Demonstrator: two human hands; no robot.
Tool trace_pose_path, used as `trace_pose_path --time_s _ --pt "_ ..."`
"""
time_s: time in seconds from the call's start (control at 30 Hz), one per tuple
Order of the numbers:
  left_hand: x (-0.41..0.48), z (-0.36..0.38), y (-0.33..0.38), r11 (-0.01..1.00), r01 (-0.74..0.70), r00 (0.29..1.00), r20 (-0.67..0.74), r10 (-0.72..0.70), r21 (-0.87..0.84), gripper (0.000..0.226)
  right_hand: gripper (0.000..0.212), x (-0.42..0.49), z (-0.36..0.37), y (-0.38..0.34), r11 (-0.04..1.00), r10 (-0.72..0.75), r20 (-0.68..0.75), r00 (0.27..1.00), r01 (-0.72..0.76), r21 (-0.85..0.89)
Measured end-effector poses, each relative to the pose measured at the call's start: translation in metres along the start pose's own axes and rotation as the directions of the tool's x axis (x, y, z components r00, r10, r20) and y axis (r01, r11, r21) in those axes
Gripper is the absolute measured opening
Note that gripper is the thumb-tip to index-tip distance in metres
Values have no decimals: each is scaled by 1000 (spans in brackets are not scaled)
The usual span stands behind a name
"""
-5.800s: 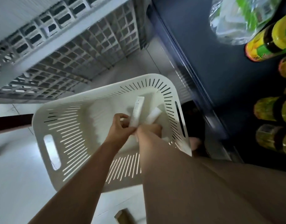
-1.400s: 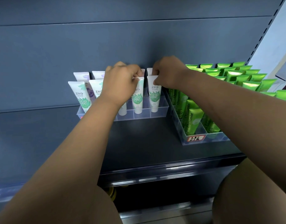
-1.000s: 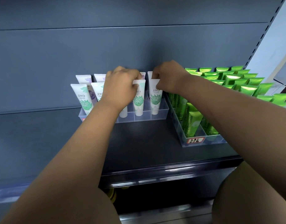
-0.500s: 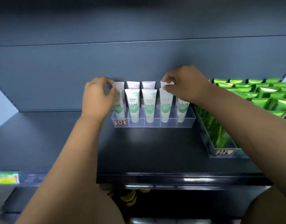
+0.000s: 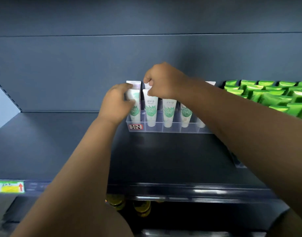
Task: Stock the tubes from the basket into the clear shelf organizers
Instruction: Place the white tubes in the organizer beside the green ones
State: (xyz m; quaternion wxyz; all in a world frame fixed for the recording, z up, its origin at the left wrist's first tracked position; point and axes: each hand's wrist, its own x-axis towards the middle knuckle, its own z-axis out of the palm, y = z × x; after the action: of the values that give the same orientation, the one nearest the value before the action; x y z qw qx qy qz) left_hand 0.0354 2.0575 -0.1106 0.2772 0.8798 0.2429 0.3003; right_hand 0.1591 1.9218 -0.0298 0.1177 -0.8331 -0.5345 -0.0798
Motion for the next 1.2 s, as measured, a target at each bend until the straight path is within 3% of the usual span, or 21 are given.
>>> trace_pose_path --time_s 0.13,0.23,0.57,0.8,1.03,1.2 --pt "4 6 2 999 26 999 26 -25 -38 45 34 8 9 0 995 -10 32 999 13 -104" --pt "8 7 2 998 11 1000 23 -9 -55 44 20 9 14 0 993 16 26 1000 -12 -121" --pt "9 2 -1 997 0 999 32 2 -75 41 16 12 27 7 997 69 -32 997 -70 -30" --pt "8 -1 -2 999 -27 999 37 25 37 36 25 6 29 8 997 83 -38 996 -83 2" --pt "9 -5 -2 1000 -26 1000 -6 26 9 40 31 -5 15 16 994 37 -61 997 -30 106" --pt "5 -13 15 984 -168 981 -88 172 51 29 29 -22 -14 37 984 119 -148 982 -97 149"
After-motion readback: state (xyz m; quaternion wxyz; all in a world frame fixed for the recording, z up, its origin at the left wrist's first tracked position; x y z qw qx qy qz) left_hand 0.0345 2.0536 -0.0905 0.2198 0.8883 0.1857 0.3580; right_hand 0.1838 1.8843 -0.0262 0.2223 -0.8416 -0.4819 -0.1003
